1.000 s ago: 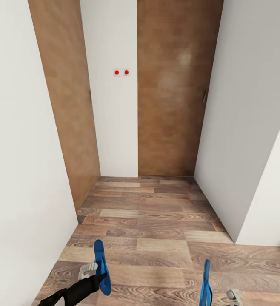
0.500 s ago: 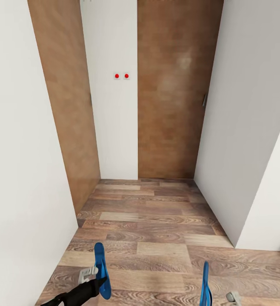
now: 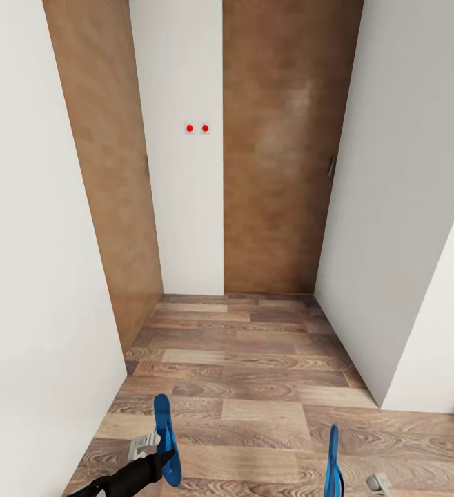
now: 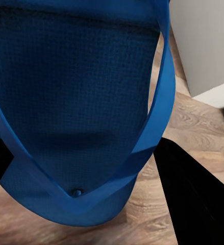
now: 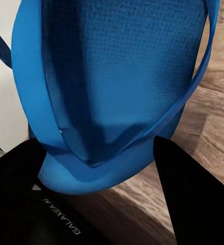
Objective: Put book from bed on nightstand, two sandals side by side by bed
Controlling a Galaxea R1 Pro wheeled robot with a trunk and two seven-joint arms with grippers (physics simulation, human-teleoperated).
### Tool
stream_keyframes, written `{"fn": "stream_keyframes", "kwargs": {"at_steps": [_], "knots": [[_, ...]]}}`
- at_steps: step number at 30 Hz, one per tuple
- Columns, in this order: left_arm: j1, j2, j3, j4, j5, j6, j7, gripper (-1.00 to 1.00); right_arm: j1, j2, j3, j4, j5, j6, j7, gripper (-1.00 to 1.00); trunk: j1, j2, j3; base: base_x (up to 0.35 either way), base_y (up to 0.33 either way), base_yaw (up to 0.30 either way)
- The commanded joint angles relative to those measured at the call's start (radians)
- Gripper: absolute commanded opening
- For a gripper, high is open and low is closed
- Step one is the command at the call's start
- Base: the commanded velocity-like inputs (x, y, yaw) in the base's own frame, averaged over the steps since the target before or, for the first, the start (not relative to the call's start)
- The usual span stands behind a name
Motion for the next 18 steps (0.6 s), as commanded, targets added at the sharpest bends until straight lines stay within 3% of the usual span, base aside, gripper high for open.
{"fn": "stream_keyframes", "kwargs": {"at_steps": [1, 9, 18], "knots": [[-0.001, 0.000, 0.008, 0.001, -0.009, -0.005, -0.005, -1.00, -0.001, 0.000, -0.008, -0.001, 0.006, 0.011, 0.005, -1.00, -0.004, 0.007, 0.002, 0.000, 0.000, 0.000], [-0.001, 0.000, 0.008, 0.002, -0.009, -0.005, -0.005, -1.00, -0.001, 0.000, -0.008, -0.001, 0.005, 0.011, 0.007, -1.00, -0.035, 0.063, 0.027, 0.000, 0.000, 0.000], [-0.001, 0.000, 0.008, 0.002, -0.008, -0.005, -0.006, -1.00, -0.001, 0.000, -0.009, -0.001, 0.005, 0.011, 0.006, -1.00, -0.035, 0.063, 0.030, 0.000, 0.000, -0.093]]}}
